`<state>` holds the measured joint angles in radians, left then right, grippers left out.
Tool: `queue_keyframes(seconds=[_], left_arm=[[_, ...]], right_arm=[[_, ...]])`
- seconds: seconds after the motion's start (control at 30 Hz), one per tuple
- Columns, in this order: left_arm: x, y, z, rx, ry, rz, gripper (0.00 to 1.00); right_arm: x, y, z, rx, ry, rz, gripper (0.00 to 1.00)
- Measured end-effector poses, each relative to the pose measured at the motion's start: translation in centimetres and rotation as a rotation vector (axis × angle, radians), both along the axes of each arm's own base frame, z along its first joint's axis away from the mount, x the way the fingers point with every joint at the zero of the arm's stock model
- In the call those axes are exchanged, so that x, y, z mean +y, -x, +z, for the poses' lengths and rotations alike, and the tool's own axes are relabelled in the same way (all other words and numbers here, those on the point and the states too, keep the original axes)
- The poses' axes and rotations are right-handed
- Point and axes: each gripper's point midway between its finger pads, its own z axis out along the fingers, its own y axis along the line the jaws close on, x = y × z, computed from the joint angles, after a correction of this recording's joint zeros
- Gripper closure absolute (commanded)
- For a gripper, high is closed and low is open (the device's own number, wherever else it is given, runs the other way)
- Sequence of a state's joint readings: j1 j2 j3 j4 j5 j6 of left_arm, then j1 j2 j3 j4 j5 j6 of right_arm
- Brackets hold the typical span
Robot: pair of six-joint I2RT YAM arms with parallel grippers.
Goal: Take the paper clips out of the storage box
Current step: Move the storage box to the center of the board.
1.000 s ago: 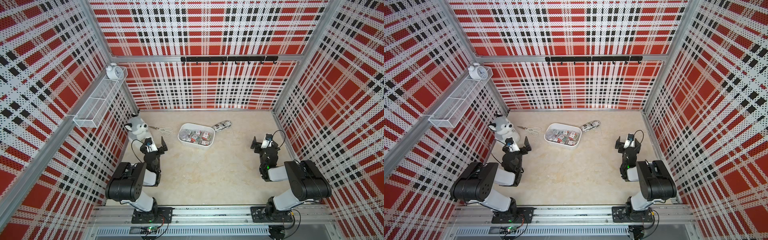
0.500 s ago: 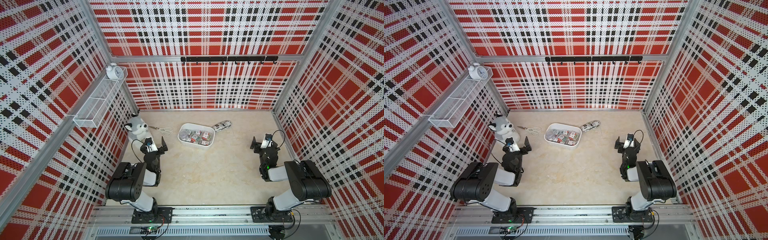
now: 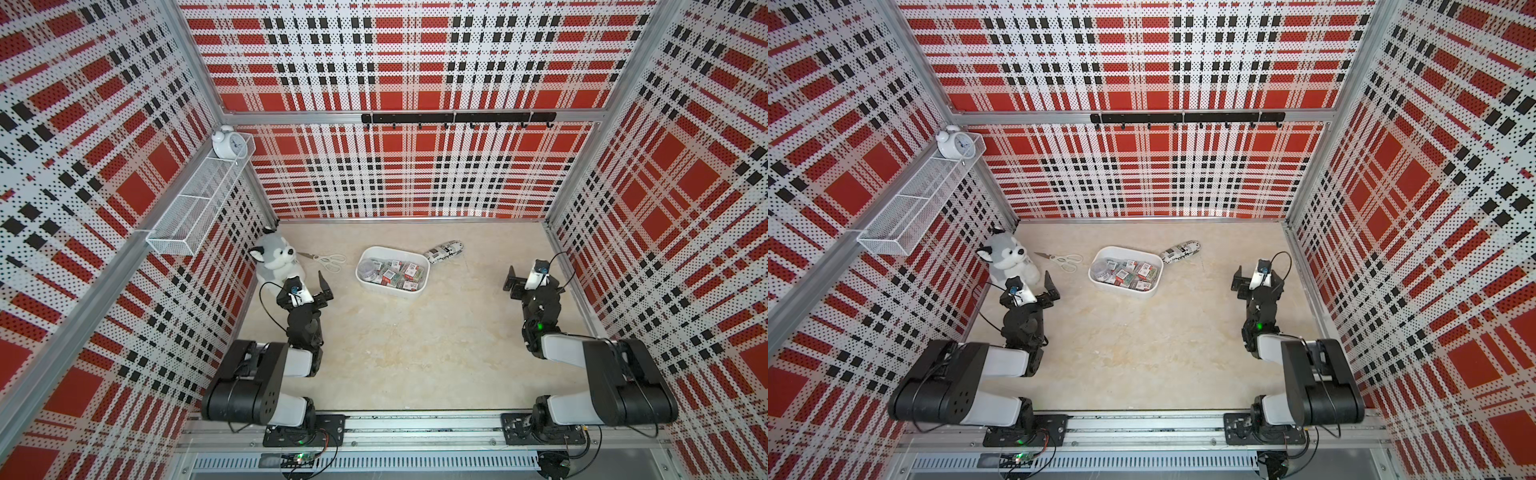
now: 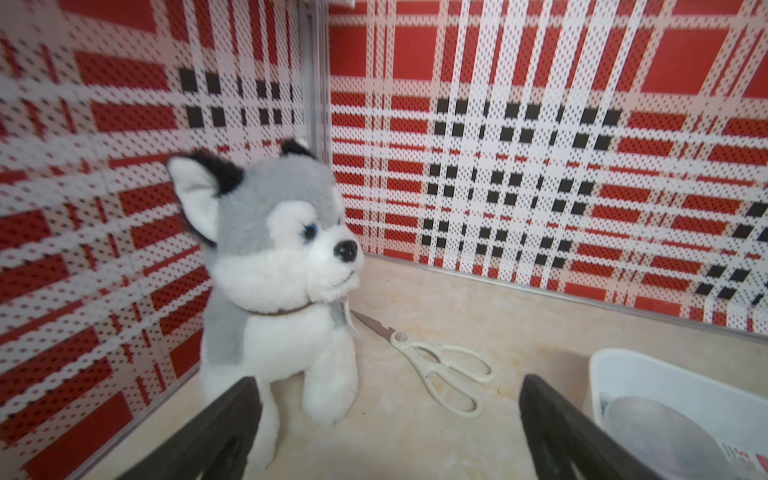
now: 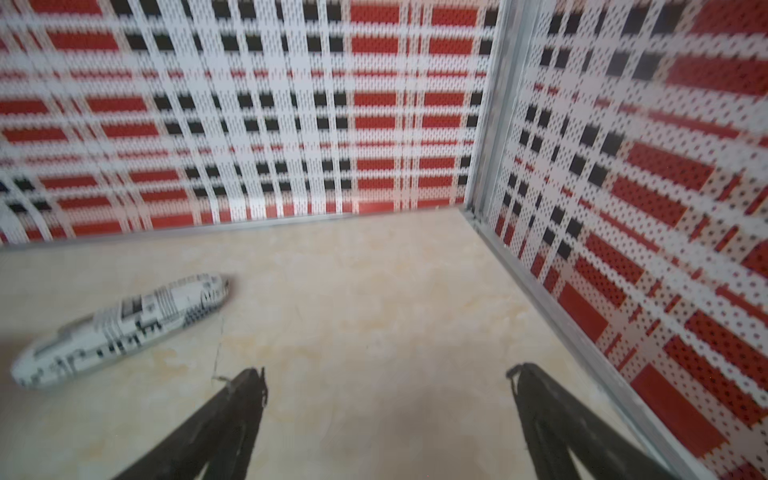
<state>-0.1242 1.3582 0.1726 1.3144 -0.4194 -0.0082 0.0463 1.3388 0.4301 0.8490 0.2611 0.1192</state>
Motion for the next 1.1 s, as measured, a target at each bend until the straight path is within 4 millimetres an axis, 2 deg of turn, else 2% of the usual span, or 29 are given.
queue_keyframes(seconds=[0.1,0.17,0.23,0.3,0.4,0.5,0.57,0.67,0.83,0.93,1.1], left_arm=[[-2.0,1.9,4.6,-0.118,0.018,-0.004,0.03],[-3.2,2.4,6.8,-0.145,0.044,-0.007,0.04],[-4.3,2.4,9.3,-0.155,0.07,-0.001,0.05],[-5.3,2.4,11.9,-0.149,0.091,0.004,0.06],[-6.5,2.2,15.3,-0.114,0.121,0.004,0.08],[-7.3,1.9,17.8,-0.067,0.15,-0.028,0.1],[-7.7,1.5,18.5,-0.017,0.161,-0.048,0.1],[-8.3,0.4,17.6,0.09,0.159,-0.078,0.1],[-9.1,-0.1,12.0,0.315,0.136,-0.137,0.13],[-8.6,0.2,9.2,0.402,0.146,-0.152,0.15],[-7.4,1.1,5.3,0.498,0.167,-0.161,0.26]], right_arm=[[0.9,-0.8,7.0,-0.091,-0.026,-0.002,0.03],[2.5,-1.3,9.9,-0.091,-0.041,0.022,0.02],[4.0,-1.9,11.7,-0.053,-0.082,0.063,0.02],[5.4,-2.6,12.8,0.016,-0.131,0.114,0.04],[7.1,-3.3,13.1,0.125,-0.204,0.187,0.06],[9.3,-3.2,11.8,0.254,-0.275,0.265,0.08],[11.0,-2.7,10.4,0.34,-0.309,0.312,0.08],[13.9,-2.0,8.4,0.464,-0.349,0.375,0.12],[18.9,-1.8,4.5,0.65,-0.349,0.439,0.25],[21.6,-1.9,1.6,0.751,-0.336,0.456,0.36],[24.7,-2.6,-2.9,0.88,-0.333,0.449,0.44]])
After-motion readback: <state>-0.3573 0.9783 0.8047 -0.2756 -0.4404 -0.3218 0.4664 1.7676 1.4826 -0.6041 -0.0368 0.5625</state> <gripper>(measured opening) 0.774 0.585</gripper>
